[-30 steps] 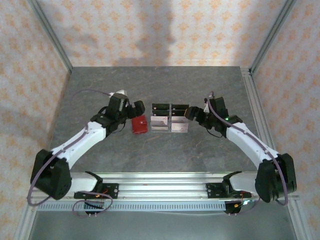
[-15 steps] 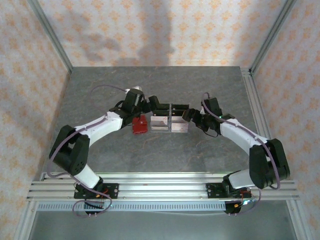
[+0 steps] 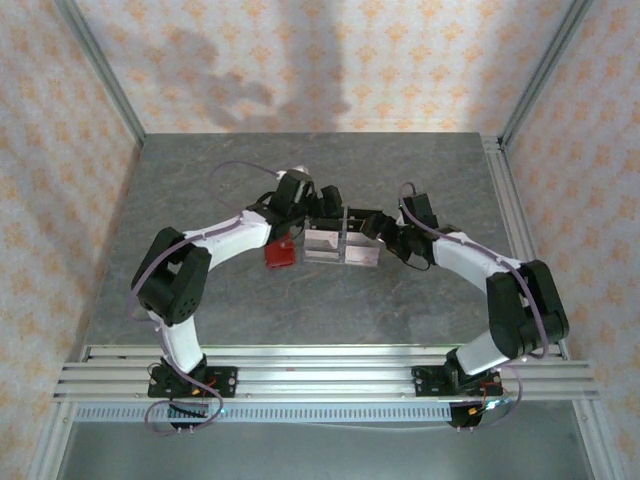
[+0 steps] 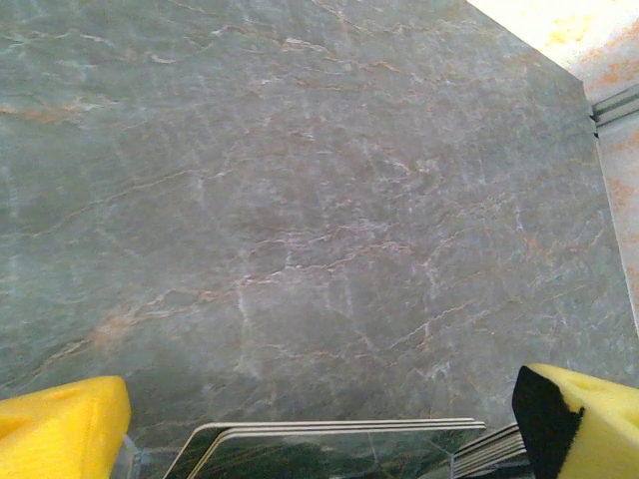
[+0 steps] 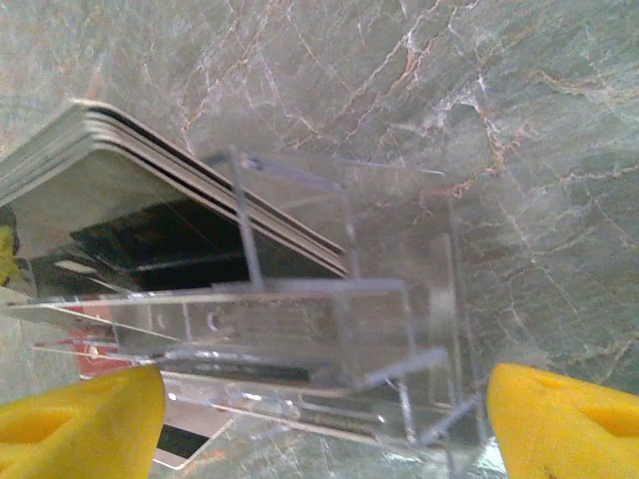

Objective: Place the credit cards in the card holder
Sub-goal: Move the storage box to the center of the table.

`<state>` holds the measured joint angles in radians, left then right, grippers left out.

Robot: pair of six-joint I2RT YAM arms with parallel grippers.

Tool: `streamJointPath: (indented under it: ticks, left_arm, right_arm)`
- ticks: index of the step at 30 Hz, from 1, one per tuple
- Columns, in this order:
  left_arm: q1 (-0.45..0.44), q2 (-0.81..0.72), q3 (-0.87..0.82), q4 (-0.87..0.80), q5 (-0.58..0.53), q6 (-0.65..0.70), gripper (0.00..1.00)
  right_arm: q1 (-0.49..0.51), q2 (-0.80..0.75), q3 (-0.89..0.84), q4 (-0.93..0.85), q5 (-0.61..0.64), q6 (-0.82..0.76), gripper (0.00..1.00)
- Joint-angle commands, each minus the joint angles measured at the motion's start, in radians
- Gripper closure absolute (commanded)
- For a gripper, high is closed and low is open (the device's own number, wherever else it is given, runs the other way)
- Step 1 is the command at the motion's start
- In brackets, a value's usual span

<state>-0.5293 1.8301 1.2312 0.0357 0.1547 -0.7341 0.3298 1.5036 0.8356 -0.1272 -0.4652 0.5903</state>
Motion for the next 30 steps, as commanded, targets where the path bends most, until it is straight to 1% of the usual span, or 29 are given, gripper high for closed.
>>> streamJointPath:
  ticks: [1, 6, 12, 20, 26, 28, 29, 30]
  left_arm:
    - [-0.025, 0.033, 0.069, 0.025, 0.009, -0.013, 0.0]
    - [-0.055, 0.116, 0.169, 0.007, 0.008, -0.004, 0.0]
    - [-0.088, 0.218, 0.309, -0.024, 0.02, -0.001, 0.0]
    - [-0.116, 0.364, 0.514, -0.065, 0.041, -0.002, 0.0]
    - [-0.123, 0.466, 0.66, -0.1, 0.066, -0.008, 0.0]
    - [-0.123, 0.488, 0.698, -0.115, 0.069, -0.003, 0.0]
    - [-0.123, 0.496, 0.715, -0.127, 0.07, 0.004, 0.0]
    - [-0.123, 0.501, 0.73, -0.138, 0.068, 0.012, 0.0]
  right_arm:
    - [-0.023, 0.009, 0.024, 0.045, 0.006, 0.057, 0.18]
    - [-0.075, -0.01, -0.006, 0.084, -0.004, 0.111, 0.19]
    - [-0.128, -0.071, -0.068, 0.124, -0.002, 0.167, 0.21]
    - [-0.165, -0.164, -0.144, 0.124, 0.072, 0.206, 0.2]
    - [-0.183, -0.21, -0.157, 0.095, 0.131, 0.218, 0.14]
    - [-0.184, -0.225, -0.151, 0.067, 0.155, 0.211, 0.07]
    - [-0.184, -0.238, -0.147, 0.038, 0.181, 0.202, 0.01]
    - [-0.185, -0.257, -0.143, 0.008, 0.212, 0.193, 0.01]
